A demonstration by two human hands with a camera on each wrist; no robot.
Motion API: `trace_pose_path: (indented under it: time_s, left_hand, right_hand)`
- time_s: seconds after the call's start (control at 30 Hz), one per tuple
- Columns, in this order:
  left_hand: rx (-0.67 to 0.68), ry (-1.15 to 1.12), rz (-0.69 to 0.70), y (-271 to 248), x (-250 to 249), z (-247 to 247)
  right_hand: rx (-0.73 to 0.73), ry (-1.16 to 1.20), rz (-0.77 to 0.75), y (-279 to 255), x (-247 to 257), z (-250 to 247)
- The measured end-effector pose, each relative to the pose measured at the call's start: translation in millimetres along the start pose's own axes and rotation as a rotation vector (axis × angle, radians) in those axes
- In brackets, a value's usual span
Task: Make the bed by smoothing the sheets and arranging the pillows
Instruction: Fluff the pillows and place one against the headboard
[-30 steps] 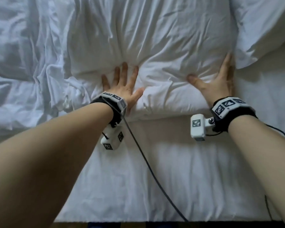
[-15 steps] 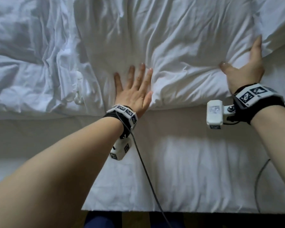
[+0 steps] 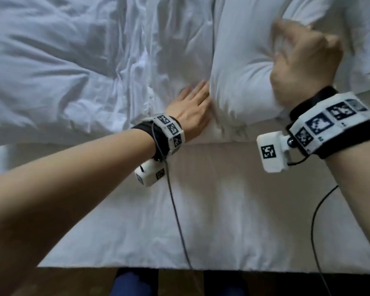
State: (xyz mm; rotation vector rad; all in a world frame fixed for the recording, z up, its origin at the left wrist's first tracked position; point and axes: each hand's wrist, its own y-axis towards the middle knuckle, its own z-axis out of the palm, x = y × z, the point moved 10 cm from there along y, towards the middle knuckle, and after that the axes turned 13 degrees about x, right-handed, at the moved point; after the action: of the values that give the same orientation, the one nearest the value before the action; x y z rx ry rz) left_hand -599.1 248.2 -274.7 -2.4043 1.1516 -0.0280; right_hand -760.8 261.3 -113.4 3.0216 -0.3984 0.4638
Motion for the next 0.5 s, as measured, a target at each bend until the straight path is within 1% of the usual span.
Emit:
trace_pose_path:
  time_s: [0.07,0.13,0.17,0.2,0.27,0.3,0.33,0.4,0.43,0.47,0.5]
  left_hand:
    - [-0.049,0.062,-0.053,-22.9,39.3,-35.6]
    - [-0.163,0.133,-0.084,-38.4,68.2,-91.0]
    - [-0.229,0.213,-0.063,-42.9,72.8,-121.6]
    - [-0.293,0.306,-0.014,-44.0,72.4,-150.8]
    - [-0.351,0.517,0.146,-40.7,54.2,-194.7]
    - [-0.335,0.624,0.251,-35.8,37.4,-206.8]
    - [-0.288,0.721,0.351,-28.6,21.1,-211.4]
    - [-0.139,0.914,0.53,-10.1,-7.2,-204.2]
    - [-0.083,1.038,0.591,-2.6,-18.2,-197.2]
    - [-0.036,1.204,0.599,12.0,-22.4,-187.3]
    - [-0.003,1.336,0.542,29.6,-21.3,-181.5]
  right_hand:
    - [0.085,-0.101,-0.037,-7.0,50.6,20.4]
    - [0.136,-0.2,-0.065,-16.3,96.2,40.8]
    - [0.152,-0.227,-0.083,-19.3,115.6,49.8]
    - [0.169,-0.272,-0.09,-21.1,133.6,57.8]
    - [0.213,-0.371,-0.081,-20.4,158.9,75.5]
    - [0.234,-0.393,-0.052,-20.3,165.8,84.0]
    - [0.236,-0.395,-0.02,-21.2,170.5,89.6]
    - [0.26,-0.353,0.029,-23.4,174.7,94.7]
    - [0.278,-0.316,0.037,-25.2,173.7,98.8]
    - [0.242,-0.299,0.028,-24.3,173.1,101.8]
    - [0.235,-0.28,0.042,-25.2,170.3,104.9]
